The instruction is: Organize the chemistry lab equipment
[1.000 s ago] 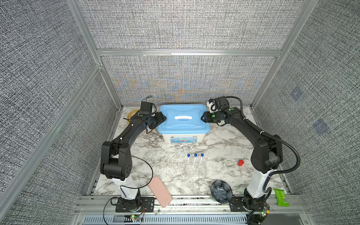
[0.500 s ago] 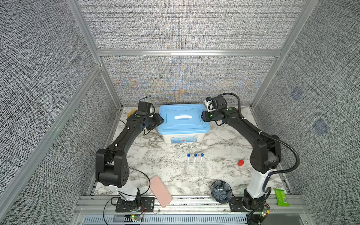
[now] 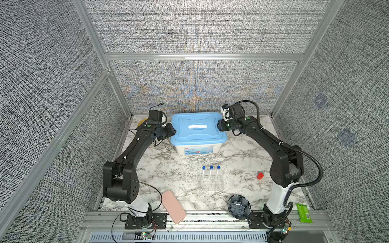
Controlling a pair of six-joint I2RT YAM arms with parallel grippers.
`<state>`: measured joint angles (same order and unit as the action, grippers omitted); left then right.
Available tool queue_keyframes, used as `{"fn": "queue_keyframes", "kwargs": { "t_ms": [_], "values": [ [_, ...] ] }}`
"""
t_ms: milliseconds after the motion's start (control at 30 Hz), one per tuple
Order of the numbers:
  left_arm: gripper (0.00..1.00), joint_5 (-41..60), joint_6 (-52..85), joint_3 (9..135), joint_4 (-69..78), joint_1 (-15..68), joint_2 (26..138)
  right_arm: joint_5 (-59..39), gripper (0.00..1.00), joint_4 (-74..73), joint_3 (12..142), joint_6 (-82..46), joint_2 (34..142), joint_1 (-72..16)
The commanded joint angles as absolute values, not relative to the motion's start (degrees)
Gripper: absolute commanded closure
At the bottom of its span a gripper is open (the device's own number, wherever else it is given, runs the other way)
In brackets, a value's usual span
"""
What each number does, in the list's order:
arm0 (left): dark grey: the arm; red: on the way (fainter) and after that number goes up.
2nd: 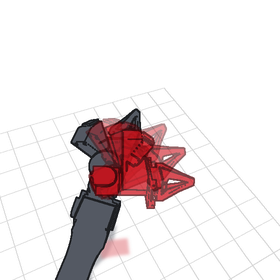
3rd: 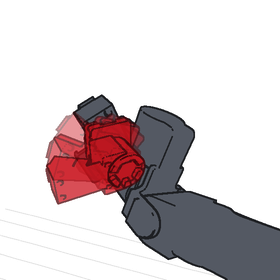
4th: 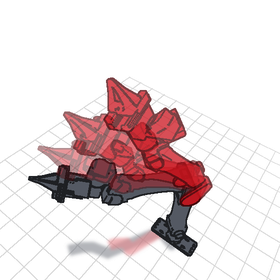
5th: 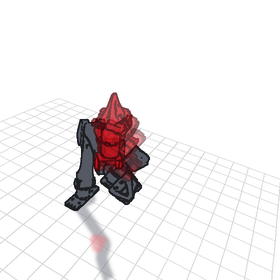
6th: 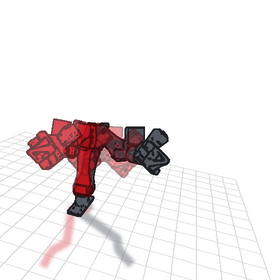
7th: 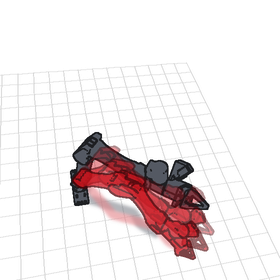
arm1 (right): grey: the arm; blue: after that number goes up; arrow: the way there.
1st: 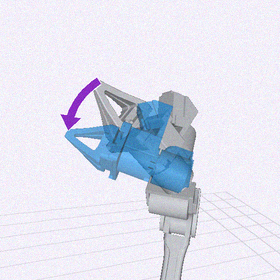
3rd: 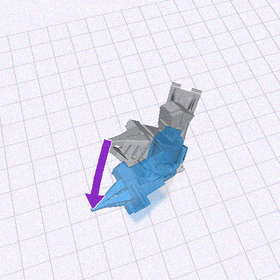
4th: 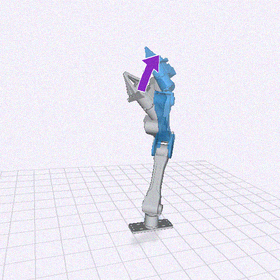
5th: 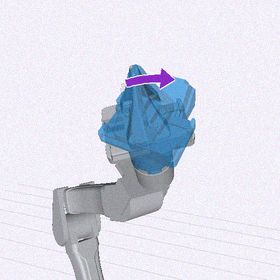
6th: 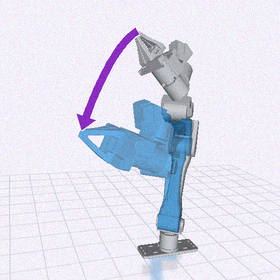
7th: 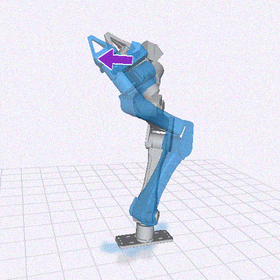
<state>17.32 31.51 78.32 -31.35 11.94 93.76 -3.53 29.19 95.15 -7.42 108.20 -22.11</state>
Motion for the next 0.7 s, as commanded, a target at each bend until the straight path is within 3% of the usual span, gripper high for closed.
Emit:
{"fn": "queue_keyframes", "kwargs": {
  "t_ms": [0,333,533,667],
  "values": [
    [0.57,24.3,30.0,79.0,-28.3,12.8,94.3,-7.0,0.48,36.3,94.2,-5.1,109.5,-23.0],
    [0.57,17.3,22.3,81.5,-31.5,15.2,94.5,-9.5,0.48,34.0,94.3,-4.2,109.5,-23.6],
    [0.63,16.7,19.0,84.2,-33.1,17.1,95.9,-12.5,0.48,33.3,95.0,-4.0,110.2,-25.0],
    [0.61,16.4,18.5,84.7,-32.7,18.2,96.4,-12.7,0.48,33.4,96.1,-3.7,110.7,-26.8]
  ]
}}
